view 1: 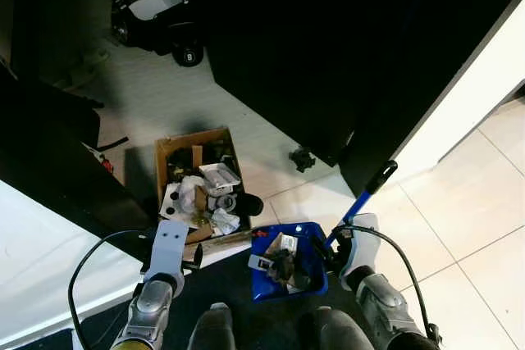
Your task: Sweep floor
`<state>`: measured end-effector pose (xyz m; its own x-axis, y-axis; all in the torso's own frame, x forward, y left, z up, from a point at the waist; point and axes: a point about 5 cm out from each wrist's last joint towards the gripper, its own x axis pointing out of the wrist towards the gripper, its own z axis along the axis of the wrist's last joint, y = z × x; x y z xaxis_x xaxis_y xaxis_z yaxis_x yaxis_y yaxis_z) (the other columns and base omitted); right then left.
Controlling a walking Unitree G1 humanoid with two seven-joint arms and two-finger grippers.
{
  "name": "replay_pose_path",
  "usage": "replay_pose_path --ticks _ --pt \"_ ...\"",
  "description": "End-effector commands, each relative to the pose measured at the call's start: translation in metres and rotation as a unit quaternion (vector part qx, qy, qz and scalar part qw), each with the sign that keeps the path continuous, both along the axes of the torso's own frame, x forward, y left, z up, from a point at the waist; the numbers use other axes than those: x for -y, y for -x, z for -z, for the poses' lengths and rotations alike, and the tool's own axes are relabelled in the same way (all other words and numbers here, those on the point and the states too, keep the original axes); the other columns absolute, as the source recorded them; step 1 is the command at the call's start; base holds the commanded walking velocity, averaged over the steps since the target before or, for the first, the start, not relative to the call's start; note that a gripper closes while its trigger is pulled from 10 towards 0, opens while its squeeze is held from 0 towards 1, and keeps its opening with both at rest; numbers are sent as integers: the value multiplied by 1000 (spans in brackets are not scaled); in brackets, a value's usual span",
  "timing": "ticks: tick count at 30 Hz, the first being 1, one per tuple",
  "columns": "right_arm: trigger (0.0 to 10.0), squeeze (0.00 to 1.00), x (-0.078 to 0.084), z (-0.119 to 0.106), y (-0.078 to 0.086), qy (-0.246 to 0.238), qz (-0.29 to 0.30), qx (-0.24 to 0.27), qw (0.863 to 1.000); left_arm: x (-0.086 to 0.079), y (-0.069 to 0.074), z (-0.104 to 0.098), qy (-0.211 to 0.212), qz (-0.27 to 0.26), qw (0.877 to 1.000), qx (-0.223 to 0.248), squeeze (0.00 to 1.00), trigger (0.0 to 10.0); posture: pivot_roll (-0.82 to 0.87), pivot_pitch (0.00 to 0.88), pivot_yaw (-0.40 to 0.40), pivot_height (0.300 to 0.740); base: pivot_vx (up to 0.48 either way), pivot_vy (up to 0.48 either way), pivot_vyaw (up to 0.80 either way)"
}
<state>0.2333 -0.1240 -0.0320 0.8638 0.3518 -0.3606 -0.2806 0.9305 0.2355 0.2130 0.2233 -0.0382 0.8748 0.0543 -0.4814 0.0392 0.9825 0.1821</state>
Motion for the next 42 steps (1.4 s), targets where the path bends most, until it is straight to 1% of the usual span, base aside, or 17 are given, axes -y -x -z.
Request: replay_pose_path --ticks 1,6,7,9,11,13,14,15,19,20,22,24,25,26,28,32,42 --pt "10000 0 0 6 7 2 2 -17 1000 3 10 8 13 -6 1000 -22 0 10000 -67 75 -14 740 0 0 0" --pt "10000 0 0 5 1 2 2 -21 1000 4 3 7 10 -7 1000 -25 0 10000 -85 63 5 740 0 0 0" --pt "10000 0 5 1 -6 0 1 -16 1000 9 -4 5 6 -3 1000 -23 0 10000 -98 73 44 740 0 0 0" --pt "10000 0 8 -1 -8 -1 1 -13 1000 12 -6 5 6 -1 1000 -21 0 10000 -94 80 48 740 0 0 0" --pt "10000 0 15 -3 -11 2 2 -13 1000 20 -11 3 2 6 1000 -19 0 10000 -107 81 84 740 0 0 0" --pt "10000 0 17 -4 -13 3 3 -13 1000 22 -13 2 1 8 1000 -17 0 10000 -107 81 84 740 0 0 0" --pt "10000 0 17 -6 -16 3 0 -8 1000 23 -17 1 1 10 1000 -15 0 10000 -131 103 100 740 0 0 0" --pt "10000 0 17 -6 -16 3 0 -8 1000 23 -17 1 1 10 1000 -15 0 10000 -131 103 100 740 0 0 0" --pt "10000 0 13 -6 -17 5 2 -9 1000 20 -18 0 -2 9 1000 -17 0 10000 -141 86 89 740 0 0 0" --pt "10000 0 9 -7 -18 5 1 -9 1000 15 -19 -1 -2 6 1000 -17 0 10000 -118 97 55 740 0 0 0" --pt "10000 0 -3 -7 -19 5 -8 -13 1000 4 -19 -2 -2 -5 1000 -19 0 10000 -106 74 17 740 0 0 0" --pt "10000 0 -3 -7 -19 5 -8 -13 1000 4 -19 -2 -2 -5 1000 -19 0 10000 -106 74 17 740 0 0 0" --pt "10000 0 -8 -6 -19 5 -12 -17 1000 -1 -19 -3 -3 -12 1000 -21 0 10000 -106 57 0 740 0 0 0" --pt "10000 0 -12 -6 -20 6 -11 -21 1000 -5 -19 -4 -4 -16 1000 -24 0 10000 -100 63 -14 740 0 0 0" --pt "10000 0 -18 -6 -21 6 -13 -22 1000 -11 -20 -5 -6 -20 999 -29 0 10000 -94 50 -19 740 0 0 0" --pt "10000 0 -23 -6 -20 5 -14 -25 1000 -16 -19 -5 -8 -26 999 -31 0 10000 -101 49 -20 740 0 0 0" --pt "10000 0 -24 -8 -23 8 -14 -20 1000 -17 -22 -7 3 -22 999 -27 0 10000 -90 72 -24 740 0 0 0"
